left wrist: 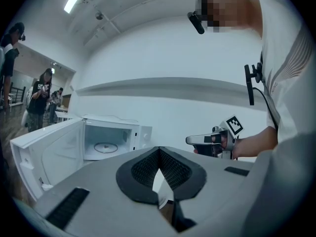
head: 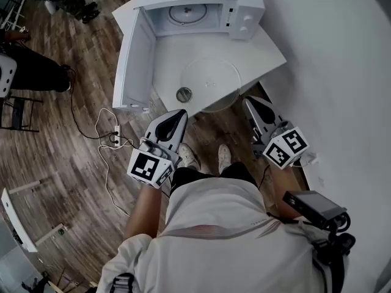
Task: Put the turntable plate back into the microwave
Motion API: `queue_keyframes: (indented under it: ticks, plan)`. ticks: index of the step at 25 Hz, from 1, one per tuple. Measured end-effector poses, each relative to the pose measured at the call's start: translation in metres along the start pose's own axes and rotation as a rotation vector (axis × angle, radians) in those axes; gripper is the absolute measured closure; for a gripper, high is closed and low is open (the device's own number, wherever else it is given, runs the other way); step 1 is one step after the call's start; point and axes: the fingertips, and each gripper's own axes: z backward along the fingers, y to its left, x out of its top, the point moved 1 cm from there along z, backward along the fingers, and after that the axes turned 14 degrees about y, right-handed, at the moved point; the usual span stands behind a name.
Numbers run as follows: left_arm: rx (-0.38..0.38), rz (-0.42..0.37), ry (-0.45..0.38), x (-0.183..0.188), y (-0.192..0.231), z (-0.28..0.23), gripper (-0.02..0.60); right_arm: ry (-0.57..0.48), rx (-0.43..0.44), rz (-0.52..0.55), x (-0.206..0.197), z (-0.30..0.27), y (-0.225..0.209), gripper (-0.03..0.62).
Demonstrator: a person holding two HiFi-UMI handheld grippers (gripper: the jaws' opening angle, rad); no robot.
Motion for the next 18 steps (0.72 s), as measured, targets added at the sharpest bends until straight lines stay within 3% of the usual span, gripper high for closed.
queue_keyframes:
  ticks: [8, 13, 18]
  plan:
    - [-0.053, 0.052, 0.037, -0.021, 0.007, -0.007, 0.572, 0.019, 0.011, -0.183, -0.033, -0.012, -0.025, 0.588]
    - [-0.043, 0.081, 0.063, -0.038, 0.007, -0.011, 0.572, 0.089, 0.019, -0.266, -0.065, -0.024, -0.054, 0.502]
    - [-0.037, 0.109, 0.079, -0.051, 0.003, -0.021, 0.572, 0.131, 0.037, -0.452, -0.107, -0.035, -0.088, 0.444]
